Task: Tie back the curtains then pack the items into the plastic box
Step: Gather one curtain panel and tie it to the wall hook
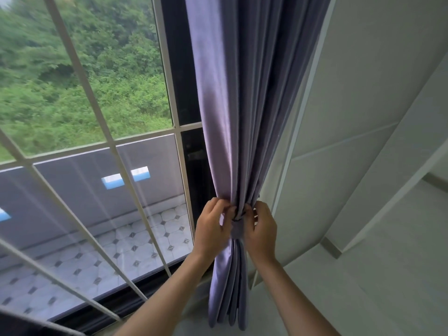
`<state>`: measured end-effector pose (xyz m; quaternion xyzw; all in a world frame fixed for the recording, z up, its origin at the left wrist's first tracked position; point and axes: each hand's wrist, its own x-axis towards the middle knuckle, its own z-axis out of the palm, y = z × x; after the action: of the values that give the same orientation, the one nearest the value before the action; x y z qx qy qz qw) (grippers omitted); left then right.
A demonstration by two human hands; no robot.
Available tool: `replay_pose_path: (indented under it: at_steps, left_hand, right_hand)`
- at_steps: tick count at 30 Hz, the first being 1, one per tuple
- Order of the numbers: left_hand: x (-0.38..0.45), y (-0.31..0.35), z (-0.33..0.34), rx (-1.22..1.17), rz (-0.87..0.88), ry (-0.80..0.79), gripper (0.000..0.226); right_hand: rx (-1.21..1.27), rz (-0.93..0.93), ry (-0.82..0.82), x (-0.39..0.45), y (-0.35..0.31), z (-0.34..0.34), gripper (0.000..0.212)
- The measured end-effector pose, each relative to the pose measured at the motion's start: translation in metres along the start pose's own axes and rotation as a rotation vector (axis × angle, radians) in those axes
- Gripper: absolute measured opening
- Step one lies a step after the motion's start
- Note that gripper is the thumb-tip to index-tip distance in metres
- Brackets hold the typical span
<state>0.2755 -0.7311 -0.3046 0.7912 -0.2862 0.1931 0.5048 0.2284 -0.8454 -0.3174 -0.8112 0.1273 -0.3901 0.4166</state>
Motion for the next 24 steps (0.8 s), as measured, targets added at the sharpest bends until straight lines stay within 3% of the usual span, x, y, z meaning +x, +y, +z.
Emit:
replay_pose_path:
  at_steps: [4, 8, 10, 13, 16, 20, 24]
  left_hand:
    - [0.0, -0.02, -0.013, 0.088, -0.119, 0.05, 0.016]
    - [-0.005, -0.015, -0.015, 0.056, -0.058, -0.017, 0.008]
    - [-0.005, -0.002, -0.013, -0.027, -0.076, 0.044, 0.022]
    - [-0.005, 0.009, -0.006, 0.022, 0.096, 0.134, 0.029]
    - [-0.008, 0.01, 0.004, 0.17, 0.234, 0.083, 0.027]
    - [0.002, 0.012, 0.01, 0.231, 0.104, 0.069, 0.033]
    - [0.005, 0.02, 0.008, 0.137, 0.04, 0.074, 0.011]
  right_hand:
    - [-0.049, -0.002, 0.014, 0.007, 0.005, -0.009, 0.02]
    - [0.071, -0.023, 0.084, 0.012, -0.01, -0.016, 0.02]
    - [0.133, -0.103, 0.129, 0.015, -0.022, -0.019, 0.023]
    - [0.069, -0.23, 0.111, 0.021, -0.028, -0.021, 0.011]
    - [0.068, -0.213, 0.103, 0.02, -0.025, -0.022, 0.019]
    - [0.113, -0.089, 0.101, 0.018, -0.024, -0.022, 0.022]
    - [-0.01, -0.126, 0.045, 0.024, -0.016, -0.023, 0.012]
